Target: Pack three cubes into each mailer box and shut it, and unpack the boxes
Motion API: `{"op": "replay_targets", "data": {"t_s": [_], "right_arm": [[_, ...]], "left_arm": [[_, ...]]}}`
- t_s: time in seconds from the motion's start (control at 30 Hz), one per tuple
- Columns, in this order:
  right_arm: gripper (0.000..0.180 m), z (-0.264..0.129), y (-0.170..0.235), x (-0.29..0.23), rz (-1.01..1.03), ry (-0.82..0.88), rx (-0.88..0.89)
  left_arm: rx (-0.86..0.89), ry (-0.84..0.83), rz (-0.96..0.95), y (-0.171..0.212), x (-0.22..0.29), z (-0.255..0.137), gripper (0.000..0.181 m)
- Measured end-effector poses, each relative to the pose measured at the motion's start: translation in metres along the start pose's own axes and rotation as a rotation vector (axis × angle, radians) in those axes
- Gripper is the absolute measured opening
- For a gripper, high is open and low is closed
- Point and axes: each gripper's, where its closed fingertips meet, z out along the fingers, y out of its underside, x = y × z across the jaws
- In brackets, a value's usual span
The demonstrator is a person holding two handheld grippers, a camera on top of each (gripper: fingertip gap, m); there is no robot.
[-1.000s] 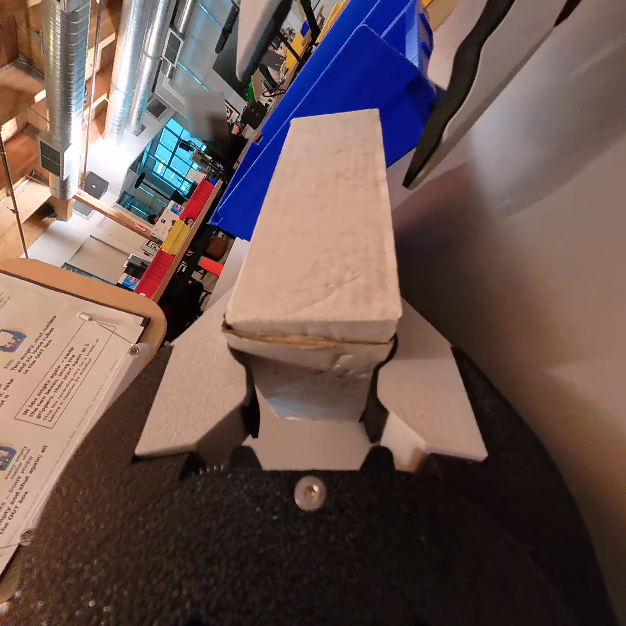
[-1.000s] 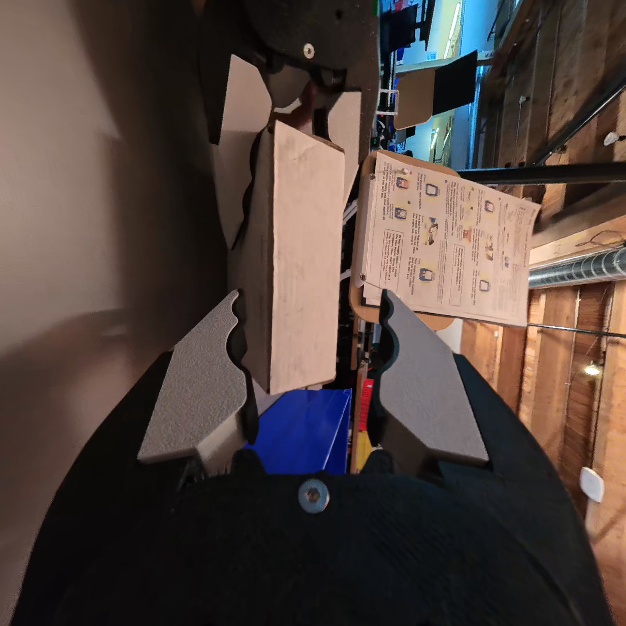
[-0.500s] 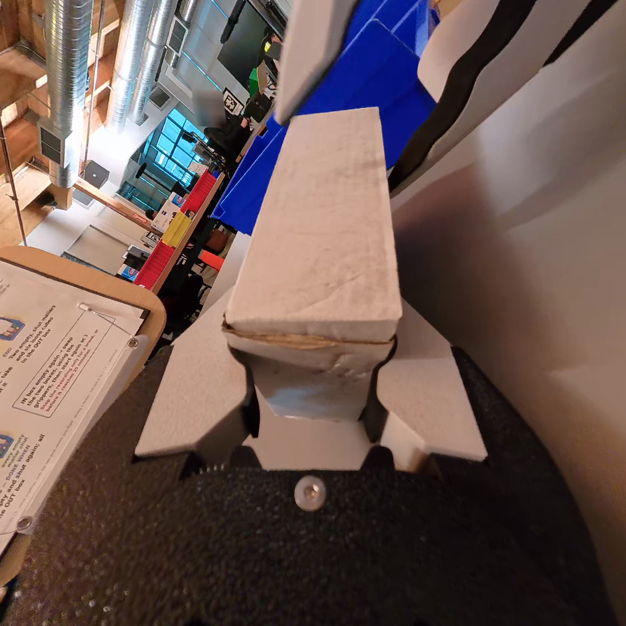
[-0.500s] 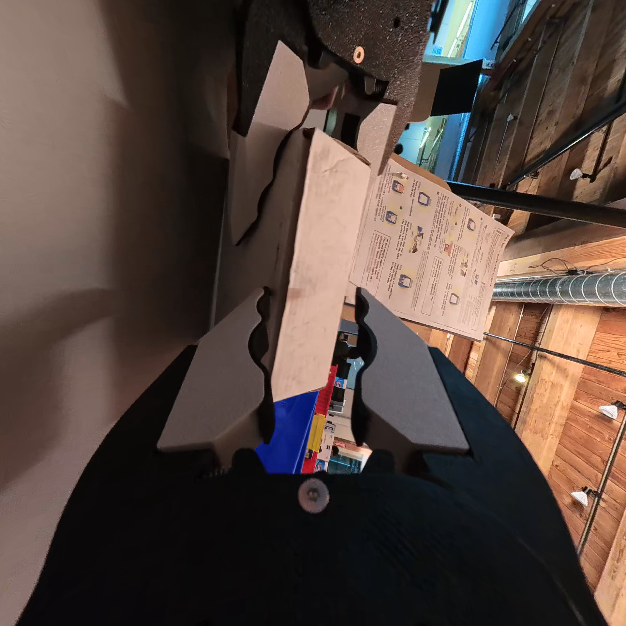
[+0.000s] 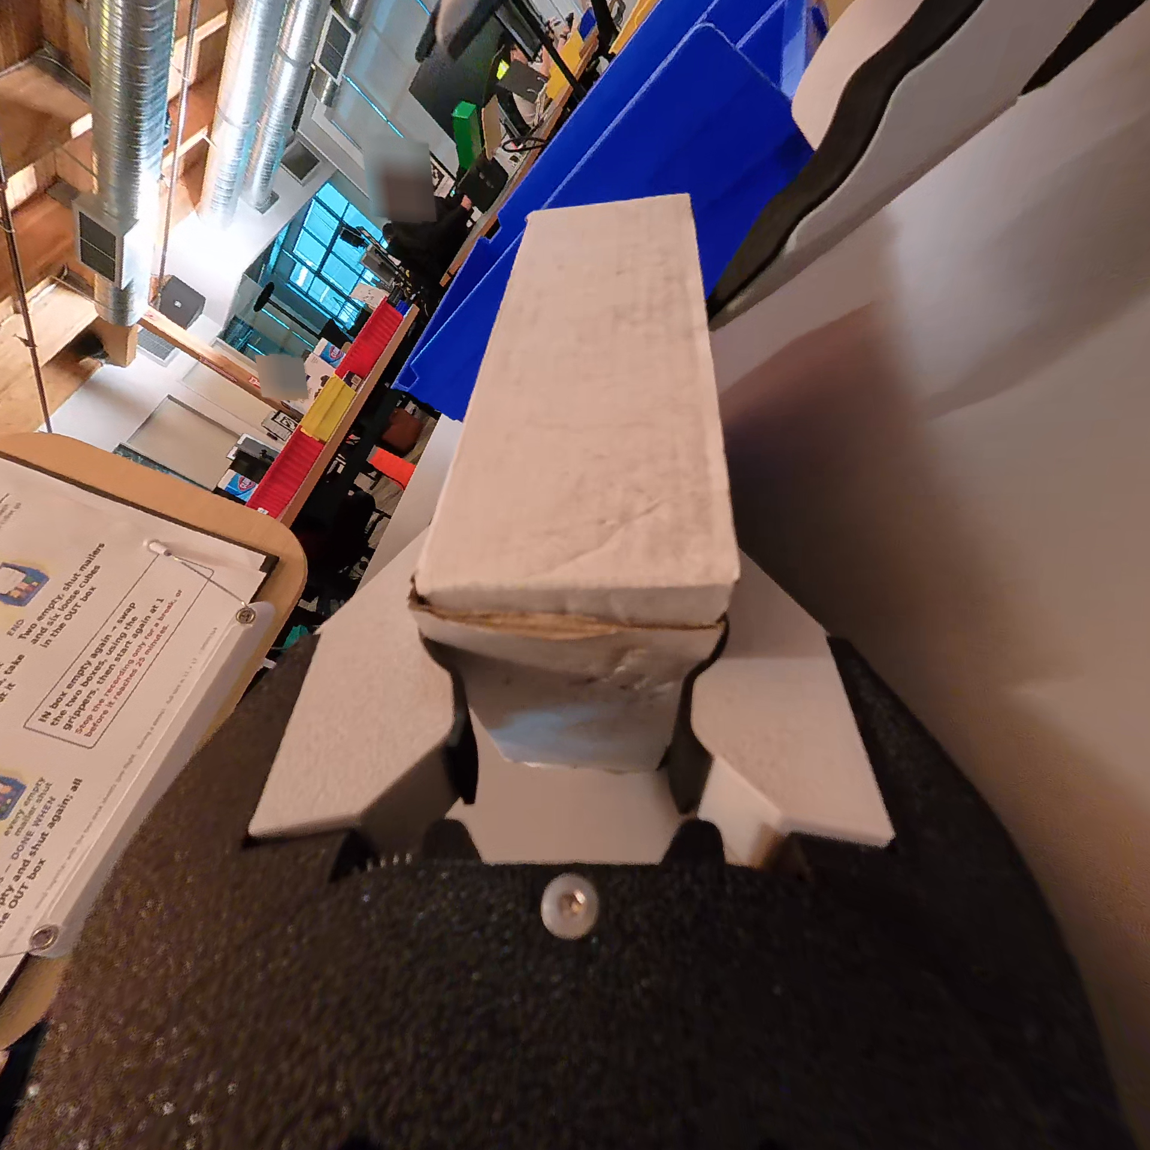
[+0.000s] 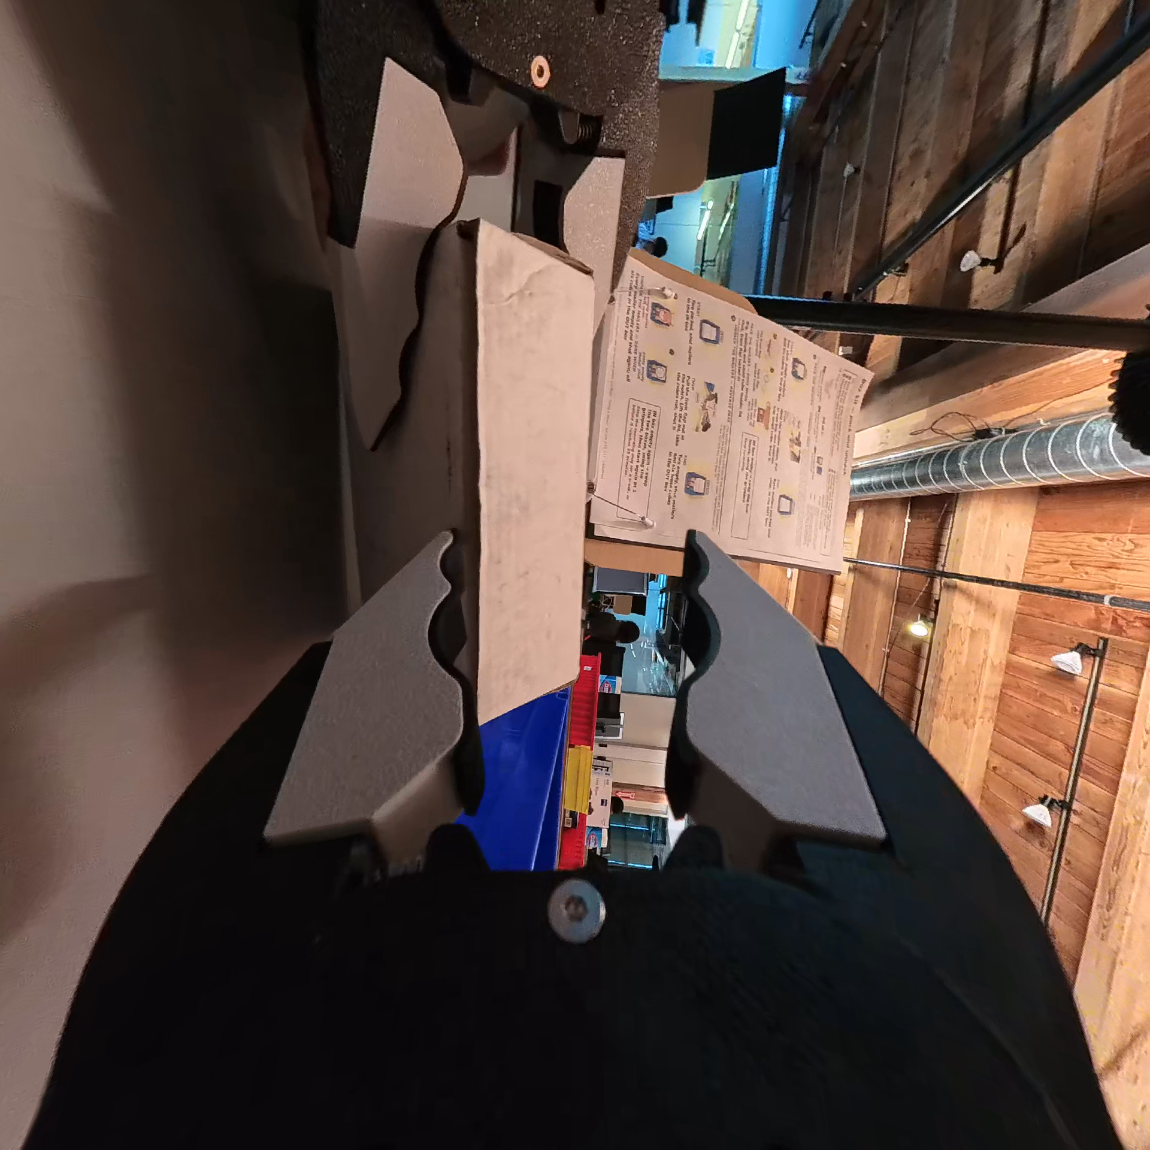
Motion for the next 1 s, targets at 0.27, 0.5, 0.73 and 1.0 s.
{"op": "replay_targets", "data": {"t_s": [0.27, 0.5, 0.73, 1.0], "right_arm": [[0.066, 0.001, 0.004, 0.000, 0.013, 0.010, -0.009], [0.026, 0.010, 0.006, -0.014, -0.146, 0.039, -0.039], [0.003, 0.016, 0.009, -0.020, -0.109, 0.049, -0.067], [0.002, 0.018, 0.008, -0.020, -0.012, -0.023, -0.081]], "left_arm": [[-0.009, 0.005, 0.011, -0.001, 0.001, 0.003, 0.072], [-0.015, 0.012, -0.060, 0.002, -0.003, 0.005, 0.071], [-0.003, 0.022, -0.106, 0.003, -0.006, 0.006, 0.070], [0.027, 0.015, -0.107, 0.001, -0.007, 0.002, 0.071]]}}
